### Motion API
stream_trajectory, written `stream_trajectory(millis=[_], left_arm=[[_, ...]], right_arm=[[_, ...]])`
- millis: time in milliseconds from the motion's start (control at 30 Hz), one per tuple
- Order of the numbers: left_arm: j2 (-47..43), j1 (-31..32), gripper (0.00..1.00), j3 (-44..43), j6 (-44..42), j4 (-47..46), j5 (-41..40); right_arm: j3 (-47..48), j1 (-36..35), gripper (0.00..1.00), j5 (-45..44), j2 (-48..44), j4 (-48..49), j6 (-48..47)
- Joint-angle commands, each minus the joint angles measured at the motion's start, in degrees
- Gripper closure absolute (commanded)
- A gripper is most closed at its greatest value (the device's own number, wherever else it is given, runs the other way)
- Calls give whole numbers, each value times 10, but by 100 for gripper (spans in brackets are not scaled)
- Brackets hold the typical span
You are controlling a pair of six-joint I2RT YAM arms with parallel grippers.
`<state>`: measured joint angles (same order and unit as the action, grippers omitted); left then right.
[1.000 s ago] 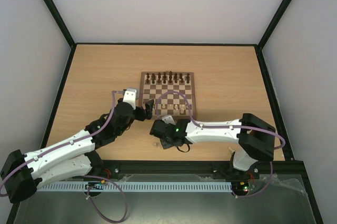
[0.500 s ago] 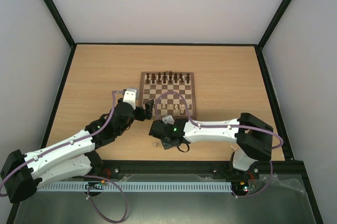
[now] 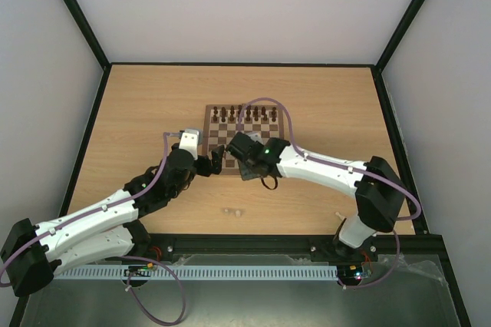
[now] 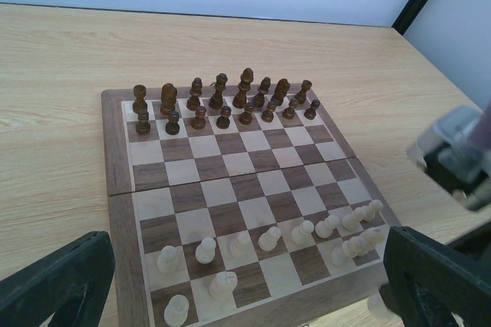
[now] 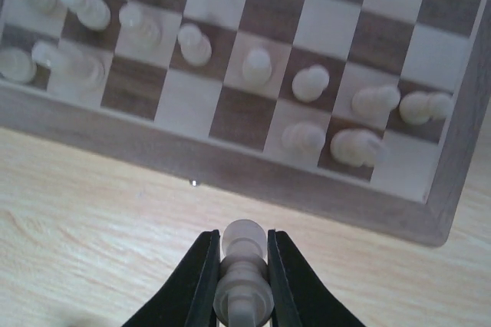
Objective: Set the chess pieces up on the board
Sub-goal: Place the chess piece on the chessboard.
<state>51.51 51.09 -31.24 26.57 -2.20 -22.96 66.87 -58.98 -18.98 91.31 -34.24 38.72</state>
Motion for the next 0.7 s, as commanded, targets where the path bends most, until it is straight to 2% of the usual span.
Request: stream_trajectory(millis=[0,300,667], left_arm=[[-9,1,1,-18,2,-1,-8],[-11,1,1,-18,2,1,-9],[-12,1,1,-18,2,1,-7]], right_arm=[[41,23,89,-5,29,-19,-46],[84,46,89,-8,95,-3,-64],[85,62,89,-6,126,26,-69]])
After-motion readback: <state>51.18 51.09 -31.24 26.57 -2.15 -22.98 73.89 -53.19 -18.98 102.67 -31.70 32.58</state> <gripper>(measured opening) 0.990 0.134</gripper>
